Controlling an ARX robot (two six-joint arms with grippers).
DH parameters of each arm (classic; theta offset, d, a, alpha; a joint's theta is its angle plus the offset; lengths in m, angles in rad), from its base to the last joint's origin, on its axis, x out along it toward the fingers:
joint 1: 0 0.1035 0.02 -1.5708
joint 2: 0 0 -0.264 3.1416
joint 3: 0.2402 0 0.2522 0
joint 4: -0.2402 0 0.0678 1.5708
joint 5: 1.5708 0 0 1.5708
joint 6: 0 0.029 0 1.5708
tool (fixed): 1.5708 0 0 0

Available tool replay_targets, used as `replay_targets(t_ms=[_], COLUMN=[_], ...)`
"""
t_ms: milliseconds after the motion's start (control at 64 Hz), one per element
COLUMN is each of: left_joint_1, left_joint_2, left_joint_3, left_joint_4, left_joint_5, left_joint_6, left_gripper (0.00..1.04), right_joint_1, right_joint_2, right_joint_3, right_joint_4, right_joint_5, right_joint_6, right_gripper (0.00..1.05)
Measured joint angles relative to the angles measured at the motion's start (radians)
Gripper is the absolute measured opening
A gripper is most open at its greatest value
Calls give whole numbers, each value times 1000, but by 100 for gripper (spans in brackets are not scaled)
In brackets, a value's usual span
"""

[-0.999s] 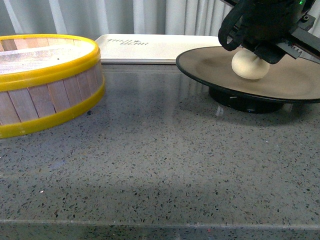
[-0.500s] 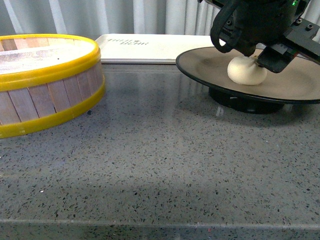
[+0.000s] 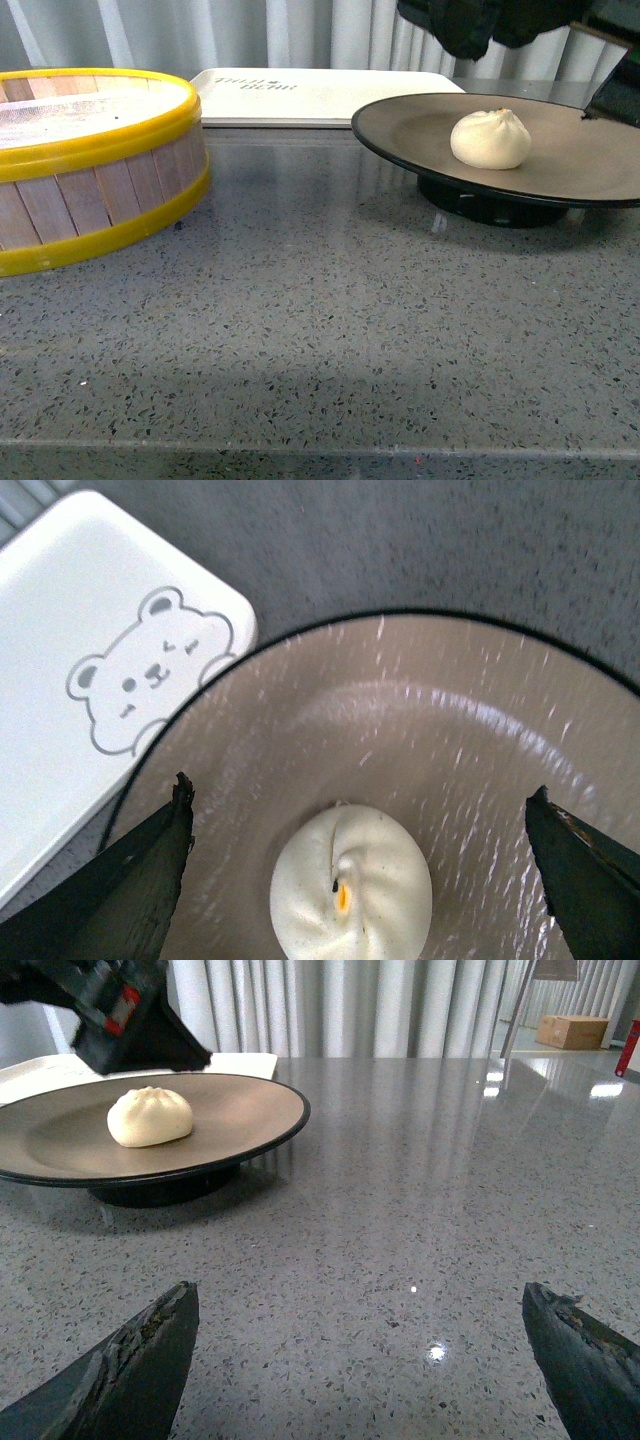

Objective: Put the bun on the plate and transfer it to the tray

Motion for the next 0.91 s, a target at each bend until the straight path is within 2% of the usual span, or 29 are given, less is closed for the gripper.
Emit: replay_targets(t_ms=[172, 281, 531, 781, 828, 859, 906], left_joint_1=[35, 103, 281, 431, 456, 491, 533], left_joint_2=[-241, -517, -871, -1052, -1107, -1148, -1192], left_joint_3=[-223, -492, -863, -1026, -1130, -1201, -1265], left_joint_4=[178, 270, 261, 228, 399, 489, 541], left_joint_5=[-20, -10, 49, 123, -22, -35, -13], left_joint_6=[-26, -27, -23, -38, -115, -161, -187], left_gripper=[98, 98, 98, 98, 86, 79, 72], right_joint_1=[0, 0, 0, 0, 0, 0, 0], right_joint_2=[0, 0, 0, 0, 0, 0, 0], right_joint_3=[0, 0, 0, 0, 0, 0, 0], right_joint_4=[0, 0, 0, 0, 0, 0, 0], right_joint_5=[0, 0, 0, 0, 0, 0, 0], right_joint_6=[0, 0, 0, 0, 0, 0, 0], right_gripper=[96, 96, 96, 96, 96, 96, 96])
